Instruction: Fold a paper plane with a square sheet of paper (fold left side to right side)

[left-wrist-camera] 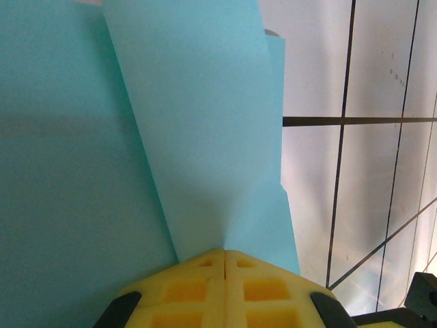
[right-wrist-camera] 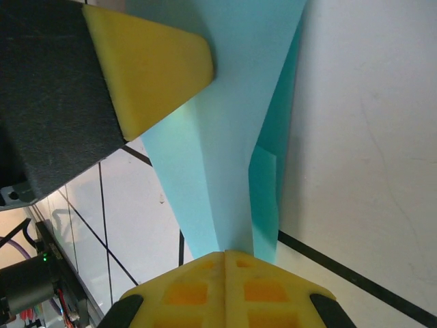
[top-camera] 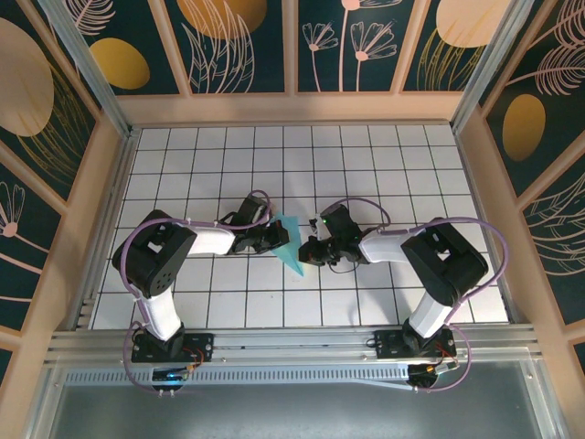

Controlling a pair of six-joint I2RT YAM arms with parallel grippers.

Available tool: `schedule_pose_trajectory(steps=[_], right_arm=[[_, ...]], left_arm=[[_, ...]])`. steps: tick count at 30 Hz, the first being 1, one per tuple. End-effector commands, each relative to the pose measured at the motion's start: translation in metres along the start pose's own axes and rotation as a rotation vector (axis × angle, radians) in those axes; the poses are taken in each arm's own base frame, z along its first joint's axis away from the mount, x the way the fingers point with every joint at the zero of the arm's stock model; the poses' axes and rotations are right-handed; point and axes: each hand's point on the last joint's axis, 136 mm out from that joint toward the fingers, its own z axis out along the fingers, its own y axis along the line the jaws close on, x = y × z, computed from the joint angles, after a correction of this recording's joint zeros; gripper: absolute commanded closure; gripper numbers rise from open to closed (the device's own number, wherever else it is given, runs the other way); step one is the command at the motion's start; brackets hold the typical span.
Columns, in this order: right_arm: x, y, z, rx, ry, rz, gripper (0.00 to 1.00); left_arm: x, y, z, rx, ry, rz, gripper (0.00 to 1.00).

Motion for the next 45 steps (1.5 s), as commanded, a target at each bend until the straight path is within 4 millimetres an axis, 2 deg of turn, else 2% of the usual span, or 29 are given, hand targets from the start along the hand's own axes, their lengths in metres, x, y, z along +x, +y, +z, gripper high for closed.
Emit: schedule_pose_trajectory(steps=[1,12,15,23,27,29,30,34,38,45], right_arm=[[-0.001,-0.007,0.003,0.034,0.006,-0.003,1.00],[0.003,-0.018,0.007,0.084,0.021,0.005,1.00],[0.006,-0.023,0.009,0.111,0.033,0.010,1.00],[0.016,-0.047,0.013,0.269,0.065,0.006,1.00],[0.019,-0.054,0.013,0.311,0.068,0.020,1.00],[0.019,-0.057,0.012,0.338,0.065,0.024,1.00],[0.020,-0.060,0.012,0.356,0.064,0.027,1.00],[0.021,-0.068,0.010,0.416,0.066,0.025,1.00],[0.021,-0.068,0.011,0.428,0.069,0.021,1.00],[0.022,-0.071,0.012,0.459,0.077,0.012,1.00]], left_arm=[[0.016,0.036,0.008,-0.126,0.047,-0.029,1.00],[0.016,0.036,0.008,-0.126,0.047,-0.029,1.00],[0.014,0.032,0.006,-0.111,0.038,-0.026,0.97],[-0.003,-0.004,-0.009,-0.017,-0.021,0.003,0.87],[-0.010,-0.023,-0.022,0.032,-0.051,0.025,0.86],[-0.007,-0.024,-0.023,0.045,-0.041,0.023,0.89],[-0.009,-0.033,-0.031,0.070,-0.055,0.029,0.91],[0.001,-0.032,-0.035,0.107,-0.043,0.006,0.96],[0.014,-0.030,-0.032,0.149,0.003,-0.012,0.97],[0.019,-0.036,-0.025,0.191,0.044,-0.014,0.98]])
